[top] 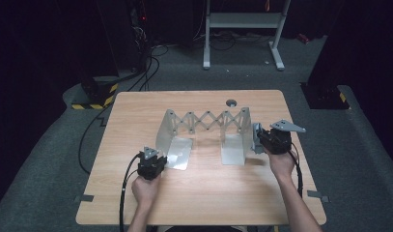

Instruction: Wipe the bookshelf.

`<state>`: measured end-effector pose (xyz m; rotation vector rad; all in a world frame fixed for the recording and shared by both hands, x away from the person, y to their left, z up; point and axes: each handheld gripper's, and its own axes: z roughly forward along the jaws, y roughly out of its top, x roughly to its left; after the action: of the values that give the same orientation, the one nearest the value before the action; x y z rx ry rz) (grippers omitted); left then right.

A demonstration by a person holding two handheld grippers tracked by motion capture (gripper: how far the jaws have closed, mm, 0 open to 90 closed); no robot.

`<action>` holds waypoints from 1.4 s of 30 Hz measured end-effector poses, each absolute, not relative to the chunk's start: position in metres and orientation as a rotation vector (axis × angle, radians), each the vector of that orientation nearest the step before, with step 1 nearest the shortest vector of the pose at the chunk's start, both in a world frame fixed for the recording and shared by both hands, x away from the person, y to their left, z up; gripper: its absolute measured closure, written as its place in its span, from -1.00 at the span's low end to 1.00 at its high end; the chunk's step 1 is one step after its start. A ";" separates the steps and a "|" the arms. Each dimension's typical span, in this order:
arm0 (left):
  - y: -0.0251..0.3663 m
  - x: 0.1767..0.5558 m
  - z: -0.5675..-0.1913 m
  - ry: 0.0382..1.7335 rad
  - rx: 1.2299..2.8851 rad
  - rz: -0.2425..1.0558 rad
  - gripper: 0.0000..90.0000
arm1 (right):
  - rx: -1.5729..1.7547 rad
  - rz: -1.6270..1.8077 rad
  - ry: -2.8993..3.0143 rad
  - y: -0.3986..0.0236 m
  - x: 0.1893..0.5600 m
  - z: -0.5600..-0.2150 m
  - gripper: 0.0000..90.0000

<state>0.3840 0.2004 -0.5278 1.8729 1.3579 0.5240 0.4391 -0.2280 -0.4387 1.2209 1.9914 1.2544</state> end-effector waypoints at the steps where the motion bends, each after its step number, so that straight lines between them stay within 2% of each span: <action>1: 0.200 0.384 -0.528 1.357 1.873 0.524 0.88 | 1.226 1.246 1.999 -0.228 0.440 -0.443 0.89; 16: 0.200 0.384 -0.528 1.357 1.873 0.523 0.88 | 1.363 1.126 2.120 -0.224 0.447 -0.502 0.89; 23: 0.200 0.384 -0.528 1.357 1.872 0.521 0.88 | 1.406 1.072 2.169 -0.222 0.453 -0.517 0.89; 31: 0.201 0.384 -0.528 1.359 1.867 0.511 0.88 | 1.409 1.096 2.149 -0.224 0.453 -0.511 0.89; 42: 0.201 0.384 -0.528 1.358 1.869 0.514 0.88 | 1.283 1.195 2.056 -0.228 0.442 -0.458 0.89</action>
<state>0.3843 0.2010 -0.5279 1.8690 1.3584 0.5138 0.4423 -0.2281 -0.4585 1.2833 2.0557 1.1947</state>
